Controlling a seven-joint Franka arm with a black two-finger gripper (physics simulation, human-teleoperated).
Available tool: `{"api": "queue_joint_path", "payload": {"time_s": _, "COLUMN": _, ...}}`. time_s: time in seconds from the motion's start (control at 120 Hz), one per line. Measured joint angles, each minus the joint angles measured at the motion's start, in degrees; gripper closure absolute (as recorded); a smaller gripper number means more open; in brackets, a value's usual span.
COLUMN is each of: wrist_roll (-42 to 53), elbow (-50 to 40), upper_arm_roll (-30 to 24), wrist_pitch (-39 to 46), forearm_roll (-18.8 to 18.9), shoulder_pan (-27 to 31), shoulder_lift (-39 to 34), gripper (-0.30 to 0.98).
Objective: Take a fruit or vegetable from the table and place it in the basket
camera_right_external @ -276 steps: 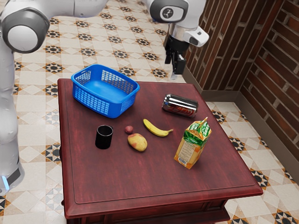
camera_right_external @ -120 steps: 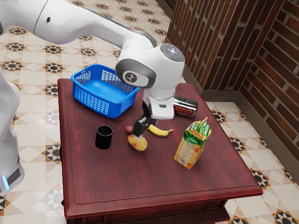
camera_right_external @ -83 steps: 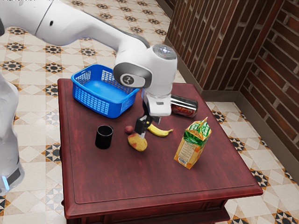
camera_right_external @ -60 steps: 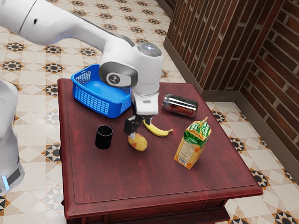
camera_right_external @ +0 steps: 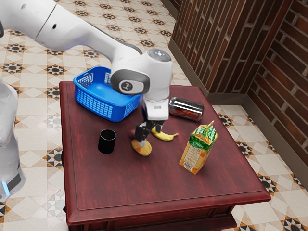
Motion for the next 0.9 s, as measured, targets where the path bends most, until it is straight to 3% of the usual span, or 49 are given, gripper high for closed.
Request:
{"api": "queue_joint_path", "payload": {"time_s": 0.167, "wrist_roll": 1.34, "elbow": 1.08, "upper_arm_roll": -0.11, "wrist_pitch": 2.87, "forearm_roll": -6.76, "shoulder_pan": -0.38, "shoulder_lift": -0.03, "gripper": 0.0}}
{"api": "queue_joint_path", "payload": {"time_s": 0.283, "wrist_roll": 3.12, "elbow": 1.39, "upper_arm_roll": -0.3, "wrist_pitch": 4.37, "forearm_roll": -8.97, "shoulder_pan": -0.09, "shoulder_lift": -0.04, "gripper": 0.0}}
{"api": "queue_joint_path", "payload": {"time_s": 0.542, "wrist_roll": 11.6, "elbow": 1.77, "upper_arm_roll": -1.25, "wrist_pitch": 4.5, "forearm_roll": -5.27, "shoulder_pan": -0.14, "shoulder_lift": -0.87, "gripper": 0.0}}
{"api": "queue_joint_path", "payload": {"time_s": 0.9, "wrist_roll": 15.59, "elbow": -0.33, "upper_arm_roll": -1.68, "wrist_pitch": -0.48, "forearm_roll": -7.79, "shoulder_pan": 1.08, "shoulder_lift": -0.89, "gripper": 0.0}}
